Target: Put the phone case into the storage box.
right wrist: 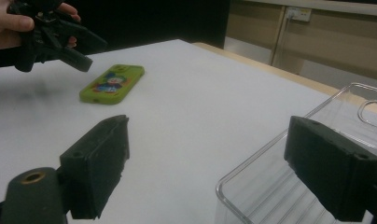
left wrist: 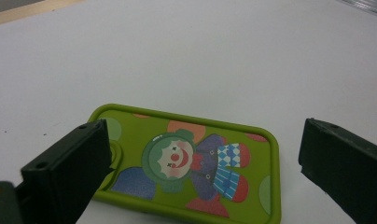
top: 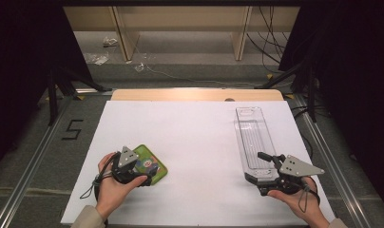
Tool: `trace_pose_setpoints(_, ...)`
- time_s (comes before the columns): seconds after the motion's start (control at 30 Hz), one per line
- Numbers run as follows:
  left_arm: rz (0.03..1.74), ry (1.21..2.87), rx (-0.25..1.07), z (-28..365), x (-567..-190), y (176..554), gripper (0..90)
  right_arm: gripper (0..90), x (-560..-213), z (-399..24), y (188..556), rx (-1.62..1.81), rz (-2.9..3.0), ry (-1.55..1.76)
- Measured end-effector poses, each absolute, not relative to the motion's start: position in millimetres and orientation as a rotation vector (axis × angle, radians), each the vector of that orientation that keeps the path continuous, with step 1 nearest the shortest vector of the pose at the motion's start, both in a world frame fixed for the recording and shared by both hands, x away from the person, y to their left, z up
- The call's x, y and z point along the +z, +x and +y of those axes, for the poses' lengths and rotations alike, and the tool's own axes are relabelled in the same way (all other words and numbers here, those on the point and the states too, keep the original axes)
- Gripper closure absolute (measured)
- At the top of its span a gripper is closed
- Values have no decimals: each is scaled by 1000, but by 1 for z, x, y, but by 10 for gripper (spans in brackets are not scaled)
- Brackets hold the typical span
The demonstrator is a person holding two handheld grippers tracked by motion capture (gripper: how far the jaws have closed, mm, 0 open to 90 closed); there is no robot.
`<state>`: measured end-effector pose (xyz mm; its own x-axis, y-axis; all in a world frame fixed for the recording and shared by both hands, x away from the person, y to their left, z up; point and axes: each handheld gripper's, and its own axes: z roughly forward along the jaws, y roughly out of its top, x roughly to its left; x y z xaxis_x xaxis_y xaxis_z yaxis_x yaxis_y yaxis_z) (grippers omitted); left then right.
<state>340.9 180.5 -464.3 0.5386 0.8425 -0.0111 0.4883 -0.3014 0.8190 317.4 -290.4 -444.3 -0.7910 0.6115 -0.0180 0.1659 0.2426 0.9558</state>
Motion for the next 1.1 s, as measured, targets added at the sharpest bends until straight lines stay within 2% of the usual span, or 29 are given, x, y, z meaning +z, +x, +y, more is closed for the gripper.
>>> trace_pose_setpoints(0.2, 1085, 1944, 543, 180, -464, 341, 42, 150, -444, -290, 318, 1572, 2133, 715)
trace_pose_setpoints(0.27, 1083, 1940, 542, 180, -464, 342, 87, 151, -444, -290, 318, 1572, 2133, 716)
trace_pose_setpoints(0.37, 1096, 1920, 563, 179, -460, 343, 273, 151, -444, -290, 318, 1576, 2130, 715)
trace_pose_setpoints(0.5, 1097, 1919, 560, 175, -456, 351, 710, 152, -444, -290, 319, 1579, 2128, 717)
trace_pose_setpoints(0.53, 1097, 1919, 560, 175, -456, 351, 788, 152, -444, -290, 319, 1581, 2126, 718)
trace_pose_setpoints(0.57, 1094, 1924, 554, 173, -456, 353, 788, 152, -444, -290, 319, 1581, 2126, 718)
trace_pose_setpoints(0.6, 1095, 1932, 549, 171, -456, 354, 892, 152, -444, -290, 319, 1582, 2127, 720)
trace_pose_setpoints(1.1, 1137, 2064, 422, 123, -470, 383, 896, 153, -444, -290, 320, 1581, 2127, 726)
